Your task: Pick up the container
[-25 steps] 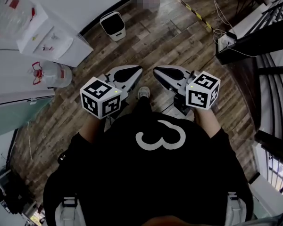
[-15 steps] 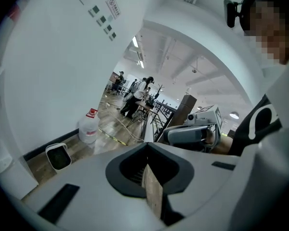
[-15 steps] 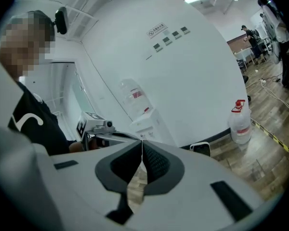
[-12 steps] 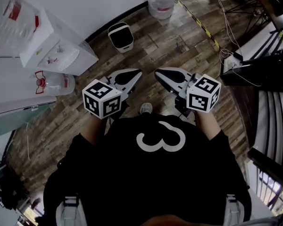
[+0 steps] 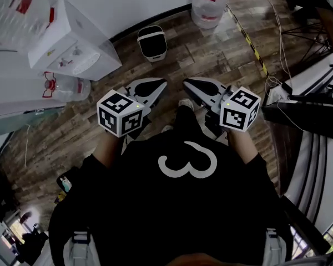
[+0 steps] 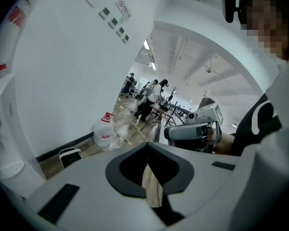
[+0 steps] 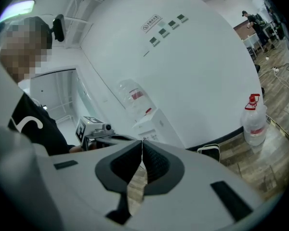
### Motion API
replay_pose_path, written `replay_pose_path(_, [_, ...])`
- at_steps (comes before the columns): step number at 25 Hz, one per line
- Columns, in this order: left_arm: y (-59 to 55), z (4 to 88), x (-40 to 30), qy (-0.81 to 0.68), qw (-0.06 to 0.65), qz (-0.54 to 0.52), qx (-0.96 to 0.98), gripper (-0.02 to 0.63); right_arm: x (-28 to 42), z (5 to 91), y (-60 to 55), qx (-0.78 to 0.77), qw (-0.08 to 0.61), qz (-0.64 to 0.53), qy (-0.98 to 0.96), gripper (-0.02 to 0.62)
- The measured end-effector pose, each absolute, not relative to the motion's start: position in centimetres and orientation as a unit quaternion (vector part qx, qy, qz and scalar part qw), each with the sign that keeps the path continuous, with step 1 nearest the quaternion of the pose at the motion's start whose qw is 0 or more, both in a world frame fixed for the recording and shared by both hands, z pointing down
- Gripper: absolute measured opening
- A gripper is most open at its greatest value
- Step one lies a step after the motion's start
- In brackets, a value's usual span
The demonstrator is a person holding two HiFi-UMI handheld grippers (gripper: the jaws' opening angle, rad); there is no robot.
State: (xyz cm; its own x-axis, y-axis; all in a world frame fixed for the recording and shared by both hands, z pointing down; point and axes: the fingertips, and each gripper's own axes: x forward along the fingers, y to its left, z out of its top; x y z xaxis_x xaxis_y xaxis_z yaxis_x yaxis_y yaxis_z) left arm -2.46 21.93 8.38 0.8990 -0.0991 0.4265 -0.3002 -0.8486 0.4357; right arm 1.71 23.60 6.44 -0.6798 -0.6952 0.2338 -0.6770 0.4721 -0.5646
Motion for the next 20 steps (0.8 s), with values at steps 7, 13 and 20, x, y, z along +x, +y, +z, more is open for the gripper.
replay_pose_path(7, [16.3,8.3,1.5,-0.161,0.263,0.194,0.931,0.016,5.7,6.6,17.5,-0.348,-0.001,-0.323,0.880,0.025])
replay_pose_path(13, [12.6,8.9,4.6,-0.204,0.269,0.191,0.922,0.017,8.8,7.3,13.5,-0.312,-0.031,-0.318,0.895,0.025])
replay_pose_path(20, [11.0,10.9,4.8,-0.243,0.268,0.197,0.911,0.017,10.4,9.1,11.2,-0.289,-0.047,-0.322,0.900,0.025])
